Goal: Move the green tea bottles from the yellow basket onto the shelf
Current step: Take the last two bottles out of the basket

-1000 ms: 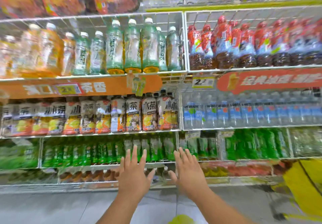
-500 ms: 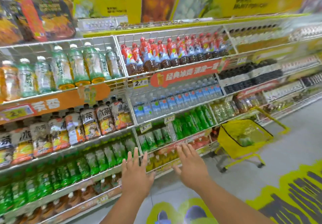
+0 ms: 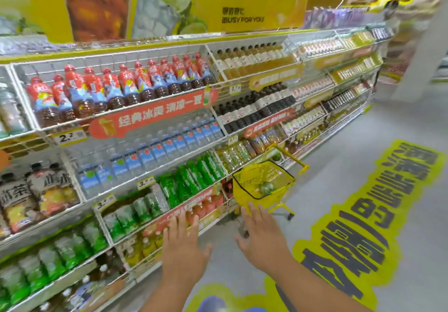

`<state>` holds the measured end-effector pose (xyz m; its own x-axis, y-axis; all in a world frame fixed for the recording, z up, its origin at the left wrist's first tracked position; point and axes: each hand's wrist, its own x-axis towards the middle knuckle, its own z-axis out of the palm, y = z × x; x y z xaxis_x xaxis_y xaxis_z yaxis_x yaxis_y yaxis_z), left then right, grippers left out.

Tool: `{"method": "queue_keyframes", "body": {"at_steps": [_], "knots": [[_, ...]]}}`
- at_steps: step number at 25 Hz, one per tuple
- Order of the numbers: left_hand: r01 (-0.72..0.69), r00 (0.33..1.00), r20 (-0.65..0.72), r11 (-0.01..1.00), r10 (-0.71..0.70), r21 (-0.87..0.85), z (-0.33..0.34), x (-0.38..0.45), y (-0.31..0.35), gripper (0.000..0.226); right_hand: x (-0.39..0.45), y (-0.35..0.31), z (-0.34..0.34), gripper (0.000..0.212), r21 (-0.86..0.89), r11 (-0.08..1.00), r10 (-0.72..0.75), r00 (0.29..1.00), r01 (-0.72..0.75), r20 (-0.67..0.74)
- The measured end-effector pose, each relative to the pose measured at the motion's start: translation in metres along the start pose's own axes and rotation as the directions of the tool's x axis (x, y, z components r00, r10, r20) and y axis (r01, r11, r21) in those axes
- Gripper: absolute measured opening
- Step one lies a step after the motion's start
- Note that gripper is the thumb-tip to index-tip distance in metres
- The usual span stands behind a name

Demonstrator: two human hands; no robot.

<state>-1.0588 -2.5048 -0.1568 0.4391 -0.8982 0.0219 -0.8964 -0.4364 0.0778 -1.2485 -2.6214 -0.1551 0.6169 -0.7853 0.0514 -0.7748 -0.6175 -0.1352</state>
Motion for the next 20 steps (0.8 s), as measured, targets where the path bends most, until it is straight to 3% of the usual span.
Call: {"method": "queue_keyframes", "body": {"at_steps": [6,8,13,20], "knots": [[-0.089,0.994,0.06,0.991,0.095,-0.104,0.022,0.039,0.169,0.086,-0.025,0.158,-0.017,0.079,0.018,0.994,0.11,0.994,-0.11,0.012],[-0.135,0.991,0.007,0.986,0.137,-0.094,0.015,0.065,0.212,0.086,-0.011,0.203,-0.029,0.079,0.015,0.988,0.154,0.988,-0.154,-0.009],[-0.229,0.971,-0.098,0.969,0.22,-0.095,0.009,0.191,0.292,0.082,0.067,0.3,-0.054,0.078,0.019,0.965,0.261,0.963,-0.26,-0.072],[-0.376,0.926,-0.097,0.918,0.365,-0.127,0.015,0.361,0.386,0.082,0.173,0.391,-0.071,0.083,-0.008,0.921,0.387,0.915,-0.39,-0.112]]}}
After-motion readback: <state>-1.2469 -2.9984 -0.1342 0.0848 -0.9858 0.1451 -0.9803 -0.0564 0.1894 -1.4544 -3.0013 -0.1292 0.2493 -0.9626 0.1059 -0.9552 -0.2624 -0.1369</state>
